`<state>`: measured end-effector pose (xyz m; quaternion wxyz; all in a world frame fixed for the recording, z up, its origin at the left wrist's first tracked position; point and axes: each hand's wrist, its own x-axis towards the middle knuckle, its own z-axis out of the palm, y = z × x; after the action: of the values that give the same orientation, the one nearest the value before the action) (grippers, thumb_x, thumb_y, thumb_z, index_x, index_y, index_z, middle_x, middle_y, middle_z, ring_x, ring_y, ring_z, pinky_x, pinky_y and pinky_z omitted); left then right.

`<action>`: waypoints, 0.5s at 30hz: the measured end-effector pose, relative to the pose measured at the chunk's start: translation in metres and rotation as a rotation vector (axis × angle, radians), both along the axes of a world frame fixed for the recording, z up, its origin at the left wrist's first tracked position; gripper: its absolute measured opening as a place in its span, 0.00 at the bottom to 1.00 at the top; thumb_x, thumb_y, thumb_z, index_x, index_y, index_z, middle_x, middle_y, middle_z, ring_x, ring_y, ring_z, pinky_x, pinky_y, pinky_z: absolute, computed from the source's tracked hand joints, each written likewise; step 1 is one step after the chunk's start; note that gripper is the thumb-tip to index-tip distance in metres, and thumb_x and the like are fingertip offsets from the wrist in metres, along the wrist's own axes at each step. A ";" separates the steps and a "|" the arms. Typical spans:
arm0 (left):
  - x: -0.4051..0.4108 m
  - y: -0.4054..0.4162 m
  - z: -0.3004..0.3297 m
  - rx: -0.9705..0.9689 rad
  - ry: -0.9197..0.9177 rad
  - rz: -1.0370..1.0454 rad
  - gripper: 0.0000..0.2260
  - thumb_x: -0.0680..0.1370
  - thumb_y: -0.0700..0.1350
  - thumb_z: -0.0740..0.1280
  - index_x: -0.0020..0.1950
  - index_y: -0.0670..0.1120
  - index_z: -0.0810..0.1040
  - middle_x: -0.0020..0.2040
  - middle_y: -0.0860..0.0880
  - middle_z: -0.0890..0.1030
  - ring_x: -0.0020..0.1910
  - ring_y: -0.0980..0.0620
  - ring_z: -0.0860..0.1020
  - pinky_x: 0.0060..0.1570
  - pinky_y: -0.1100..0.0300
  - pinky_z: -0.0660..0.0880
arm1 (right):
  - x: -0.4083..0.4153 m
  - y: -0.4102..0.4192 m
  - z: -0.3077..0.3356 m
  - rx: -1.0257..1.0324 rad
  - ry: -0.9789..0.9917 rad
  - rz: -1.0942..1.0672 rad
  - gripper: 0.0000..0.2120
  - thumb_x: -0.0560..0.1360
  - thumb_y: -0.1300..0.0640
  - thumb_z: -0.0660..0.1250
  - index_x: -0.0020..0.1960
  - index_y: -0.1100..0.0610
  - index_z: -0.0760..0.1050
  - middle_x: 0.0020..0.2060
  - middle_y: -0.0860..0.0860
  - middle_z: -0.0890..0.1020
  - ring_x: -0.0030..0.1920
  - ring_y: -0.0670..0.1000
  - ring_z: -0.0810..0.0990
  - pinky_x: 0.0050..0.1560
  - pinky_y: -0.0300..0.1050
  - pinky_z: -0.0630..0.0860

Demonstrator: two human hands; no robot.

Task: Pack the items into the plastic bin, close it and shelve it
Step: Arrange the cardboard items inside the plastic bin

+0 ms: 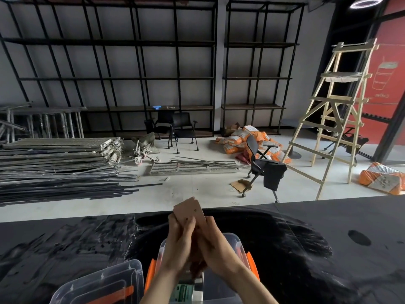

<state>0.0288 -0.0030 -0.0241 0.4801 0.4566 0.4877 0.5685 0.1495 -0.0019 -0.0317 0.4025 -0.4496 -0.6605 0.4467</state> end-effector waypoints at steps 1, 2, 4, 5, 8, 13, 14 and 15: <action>-0.005 0.002 0.003 0.055 0.045 0.007 0.12 0.80 0.43 0.66 0.62 0.52 0.69 0.50 0.47 0.85 0.51 0.49 0.83 0.49 0.57 0.79 | 0.004 0.000 0.002 0.000 0.050 -0.002 0.08 0.81 0.69 0.57 0.59 0.64 0.68 0.48 0.66 0.82 0.42 0.53 0.81 0.45 0.57 0.79; -0.010 0.004 0.006 0.106 0.108 0.017 0.17 0.79 0.41 0.68 0.65 0.54 0.69 0.50 0.49 0.85 0.52 0.52 0.83 0.52 0.59 0.78 | 0.008 0.002 0.005 0.003 0.076 0.000 0.09 0.80 0.70 0.58 0.59 0.63 0.69 0.47 0.63 0.83 0.42 0.54 0.81 0.43 0.55 0.79; -0.019 0.010 0.008 0.177 0.259 0.033 0.22 0.77 0.41 0.71 0.68 0.54 0.70 0.54 0.51 0.84 0.53 0.55 0.82 0.54 0.60 0.78 | 0.017 0.005 0.009 0.006 0.059 -0.018 0.10 0.78 0.65 0.62 0.57 0.58 0.74 0.42 0.55 0.85 0.40 0.54 0.83 0.38 0.51 0.79; -0.022 0.013 0.008 0.186 0.294 0.063 0.21 0.76 0.43 0.73 0.67 0.52 0.73 0.55 0.51 0.83 0.53 0.55 0.82 0.53 0.60 0.78 | 0.021 0.009 0.008 0.013 0.063 -0.059 0.08 0.77 0.60 0.66 0.56 0.55 0.77 0.41 0.53 0.86 0.39 0.54 0.84 0.36 0.51 0.79; -0.017 0.012 0.004 0.081 0.127 0.244 0.12 0.73 0.44 0.76 0.54 0.52 0.79 0.49 0.48 0.85 0.46 0.54 0.84 0.42 0.64 0.80 | 0.020 0.013 0.005 -0.099 0.335 -0.252 0.13 0.73 0.53 0.76 0.55 0.55 0.81 0.44 0.56 0.89 0.45 0.57 0.88 0.46 0.55 0.84; -0.006 0.007 -0.013 -0.109 -0.001 0.050 0.13 0.71 0.49 0.74 0.54 0.50 0.80 0.48 0.45 0.87 0.49 0.42 0.85 0.52 0.40 0.81 | 0.006 0.012 -0.002 -0.221 0.464 -0.346 0.08 0.75 0.54 0.71 0.54 0.52 0.80 0.46 0.54 0.88 0.49 0.57 0.87 0.47 0.51 0.83; -0.009 0.009 -0.012 -0.102 0.108 0.030 0.13 0.69 0.50 0.72 0.53 0.51 0.81 0.45 0.46 0.87 0.48 0.42 0.85 0.52 0.39 0.80 | 0.008 0.010 0.000 -0.210 0.416 -0.349 0.07 0.75 0.53 0.71 0.53 0.51 0.80 0.45 0.54 0.88 0.48 0.55 0.87 0.43 0.47 0.83; -0.011 0.010 -0.011 -0.097 0.180 0.026 0.13 0.68 0.51 0.71 0.51 0.51 0.80 0.43 0.46 0.87 0.46 0.42 0.84 0.51 0.39 0.80 | 0.012 0.009 0.000 -0.198 0.370 -0.347 0.06 0.75 0.53 0.71 0.52 0.50 0.79 0.45 0.53 0.88 0.46 0.54 0.87 0.40 0.44 0.82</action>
<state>0.0173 0.0071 -0.0347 0.4482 0.4757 0.5618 0.5071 0.1610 0.0069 -0.0316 0.5411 -0.5038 -0.4419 0.5081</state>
